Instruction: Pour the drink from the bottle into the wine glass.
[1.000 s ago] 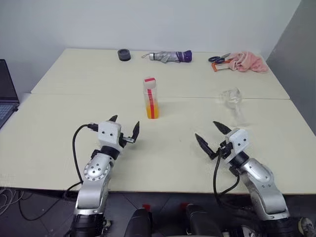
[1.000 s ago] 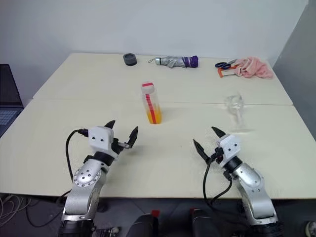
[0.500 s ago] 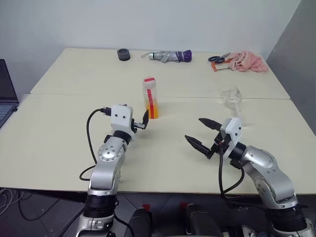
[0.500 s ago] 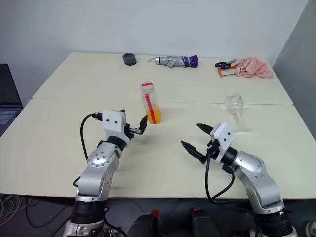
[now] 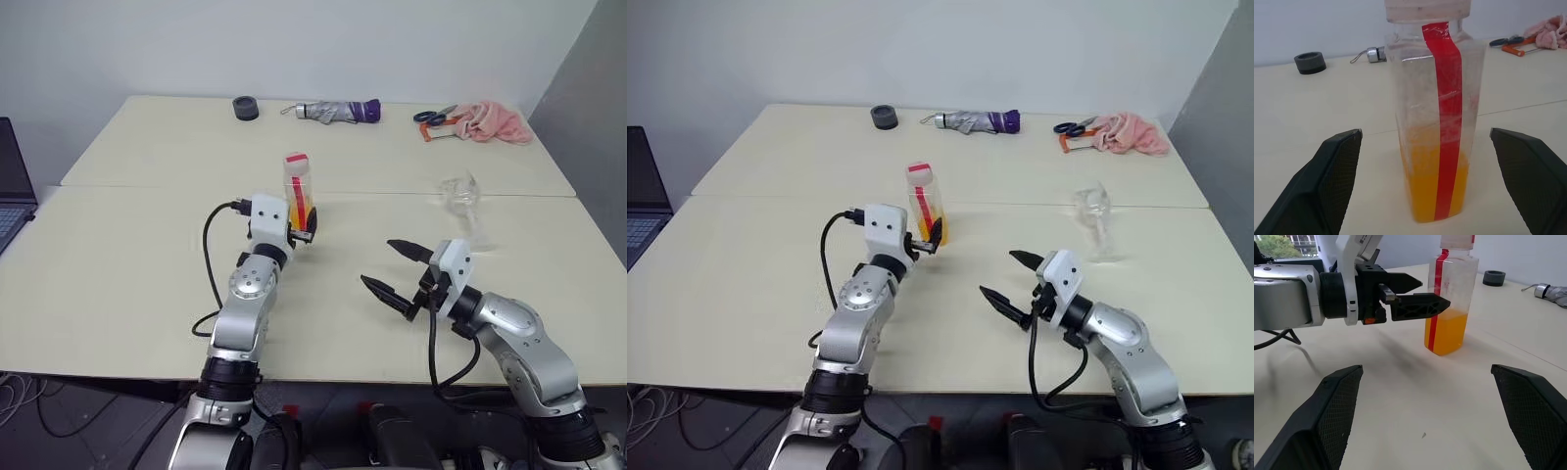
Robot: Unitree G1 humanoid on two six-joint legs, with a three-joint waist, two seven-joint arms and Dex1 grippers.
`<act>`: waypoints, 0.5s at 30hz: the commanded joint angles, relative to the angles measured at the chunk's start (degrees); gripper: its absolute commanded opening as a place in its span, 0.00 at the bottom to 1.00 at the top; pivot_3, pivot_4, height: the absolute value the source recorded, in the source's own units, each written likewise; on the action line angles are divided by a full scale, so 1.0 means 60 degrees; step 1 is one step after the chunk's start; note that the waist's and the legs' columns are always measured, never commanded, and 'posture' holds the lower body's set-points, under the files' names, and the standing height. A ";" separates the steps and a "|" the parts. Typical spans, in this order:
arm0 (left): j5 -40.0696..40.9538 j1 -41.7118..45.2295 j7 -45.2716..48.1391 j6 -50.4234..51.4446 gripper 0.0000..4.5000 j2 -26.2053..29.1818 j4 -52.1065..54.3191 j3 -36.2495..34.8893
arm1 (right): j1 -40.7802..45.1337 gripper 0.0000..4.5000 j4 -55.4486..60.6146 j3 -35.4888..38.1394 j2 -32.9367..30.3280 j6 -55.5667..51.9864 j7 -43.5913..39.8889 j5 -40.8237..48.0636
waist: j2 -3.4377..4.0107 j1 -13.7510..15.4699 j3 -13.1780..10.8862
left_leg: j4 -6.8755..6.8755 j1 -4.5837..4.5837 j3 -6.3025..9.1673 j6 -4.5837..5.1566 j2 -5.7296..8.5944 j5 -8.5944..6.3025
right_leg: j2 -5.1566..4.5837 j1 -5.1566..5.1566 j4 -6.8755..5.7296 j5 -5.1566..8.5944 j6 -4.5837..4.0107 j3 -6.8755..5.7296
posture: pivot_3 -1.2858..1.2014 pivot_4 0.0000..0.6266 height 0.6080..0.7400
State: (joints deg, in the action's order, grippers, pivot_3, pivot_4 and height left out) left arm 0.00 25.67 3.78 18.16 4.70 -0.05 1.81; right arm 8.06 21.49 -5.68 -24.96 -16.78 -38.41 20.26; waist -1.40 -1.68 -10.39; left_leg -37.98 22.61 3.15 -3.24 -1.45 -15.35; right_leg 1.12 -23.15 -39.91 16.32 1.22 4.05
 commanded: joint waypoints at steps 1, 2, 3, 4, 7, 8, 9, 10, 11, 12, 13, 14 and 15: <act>-0.0159 0.0474 -0.0443 -0.0350 0.99 -0.0127 -0.0283 -0.0181 | 0.0172 1.00 0.0126 0.0079 0.0016 0.0196 -0.0064 -0.0006 | 0.0000 0.0000 0.0000 | 0.0000 0.0000 0.0000 0.0000 0.0000 0.0000 | 0.0000 0.0000 0.0000 0.0000 0.0000 0.0000 | 0.52 0.24 1.00; -0.0165 0.0545 -0.0526 -0.0377 0.99 -0.0152 -0.0380 -0.0213 | 0.0179 1.00 0.0119 0.0076 0.0018 0.0203 -0.0071 -0.0012 | 0.0000 0.0000 0.0000 | 0.0000 0.0000 -0.0001 0.0000 0.0000 0.0000 | 0.0000 0.0000 0.0000 0.0000 0.0000 0.0000 | 0.52 0.24 1.00; -0.0190 0.0623 -0.0619 -0.0433 0.99 -0.0174 -0.0476 -0.0225 | 0.0181 1.00 0.0115 0.0074 0.0018 0.0204 -0.0077 -0.0012 | 0.0000 -0.0003 0.0000 | 0.0000 0.0000 -0.0001 0.0000 0.0000 0.0000 | 0.0000 0.0000 0.0000 0.0000 0.0000 0.0001 | 0.52 0.24 1.00; -0.0192 0.0709 -0.0690 -0.0500 0.99 -0.0202 -0.0581 -0.0247 | 0.0182 1.00 0.0113 0.0065 0.0018 0.0206 -0.0083 -0.0019 | 0.0000 -0.0004 0.0000 | 0.0000 0.0000 -0.0001 0.0000 0.0000 0.0000 | 0.0000 0.0000 0.0000 0.0000 0.0000 0.0001 | 0.52 0.24 1.00; -0.0141 0.1115 -0.0875 -0.0638 0.99 -0.0341 -0.1044 -0.0337 | 0.0198 1.00 0.0111 0.0059 0.0019 0.0200 -0.0093 -0.0021 | -0.0001 0.0005 0.0000 | -0.0001 0.0002 0.0002 0.0000 0.0001 0.0000 | -0.0001 0.0000 0.0000 -0.0001 0.0000 -0.0002 | 0.52 0.24 1.00; -0.0130 0.1238 -0.0887 -0.0716 0.99 -0.0359 -0.1194 -0.0354 | 0.0201 1.00 0.0109 0.0058 0.0017 0.0202 -0.0099 -0.0024 | -0.0002 0.0005 -0.0001 | -0.0002 0.0003 0.0002 0.0000 0.0003 0.0000 | -0.0002 0.0000 0.0000 -0.0001 0.0001 -0.0002 | 0.52 0.24 1.00; -0.0133 0.1342 -0.0895 -0.0788 0.99 -0.0366 -0.1328 -0.0375 | 0.0203 1.00 0.0107 0.0059 0.0017 0.0201 -0.0105 -0.0022 | -0.0002 0.0005 -0.0001 | -0.0002 0.0005 0.0003 0.0000 0.0005 0.0000 | -0.0003 0.0000 0.0000 -0.0001 0.0002 -0.0003 | 0.52 0.24 1.00; -0.0136 0.1440 -0.0915 -0.0847 0.99 -0.0373 -0.1457 -0.0401 | 0.0204 1.00 0.0100 0.0061 0.0019 0.0201 -0.0108 -0.0021 | -0.0002 0.0005 -0.0001 | -0.0003 0.0006 0.0003 0.0000 0.0005 0.0000 | -0.0003 0.0000 0.0000 -0.0001 0.0002 -0.0003 | 0.52 0.24 1.00; -0.0134 0.1553 -0.0915 -0.0903 0.99 -0.0374 -0.1593 -0.0415 | 0.0206 1.00 0.0084 0.0058 0.0020 0.0209 -0.0109 -0.0034 | -0.0002 0.0005 -0.0001 | -0.0003 0.0005 0.0002 0.0000 0.0005 0.0000 | -0.0003 0.0000 0.0001 -0.0001 0.0002 -0.0002 | 0.52 0.24 1.00; -0.0141 0.1660 -0.0931 -0.0968 0.99 -0.0375 -0.1722 -0.0425 | 0.0208 1.00 0.0068 0.0052 0.0018 0.0222 -0.0117 -0.0049 | -0.0002 0.0001 -0.0001 | -0.0002 0.0006 0.0003 0.0000 0.0005 0.0000 | -0.0003 -0.0001 0.0001 -0.0002 0.0002 -0.0003 | 0.52 0.24 1.00; -0.0134 0.1771 -0.0946 -0.1007 0.99 -0.0383 -0.1850 -0.0435 | 0.0213 1.00 0.0061 0.0053 0.0026 0.0220 -0.0118 -0.0053 | -0.0002 0.0001 -0.0001 | -0.0002 0.0006 0.0003 0.0000 0.0005 0.0000 | -0.0003 -0.0001 0.0001 -0.0002 0.0002 -0.0003 | 0.52 0.24 1.00; -0.0120 0.1862 -0.0961 -0.1039 0.99 -0.0394 -0.1961 -0.0440 | 0.0218 1.00 0.0054 0.0056 0.0035 0.0220 -0.0123 -0.0063 | -0.0002 0.0001 -0.0001 | -0.0002 0.0005 0.0002 0.0000 0.0004 0.0000 | -0.0003 -0.0001 0.0000 -0.0002 0.0002 -0.0003 | 0.52 0.24 1.00; -0.0103 0.1932 -0.0975 -0.1069 0.99 -0.0411 -0.2050 -0.0444 | 0.0224 1.00 0.0044 0.0056 0.0043 0.0222 -0.0130 -0.0076 | -0.0002 0.0001 -0.0001 | -0.0002 0.0005 0.0003 0.0000 0.0004 0.0000 | -0.0003 -0.0001 0.0000 -0.0001 0.0002 -0.0003 | 0.52 0.24 1.00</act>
State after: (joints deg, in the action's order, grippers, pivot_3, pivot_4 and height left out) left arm -0.39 35.74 -1.79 13.18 2.49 -12.47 -0.55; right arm 8.49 20.97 -5.73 -24.85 -16.66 -38.74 19.35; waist -1.41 -1.68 -10.40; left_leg -37.99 22.64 3.17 -3.25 -1.42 -15.34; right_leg 1.10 -23.15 -39.91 16.31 1.23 4.03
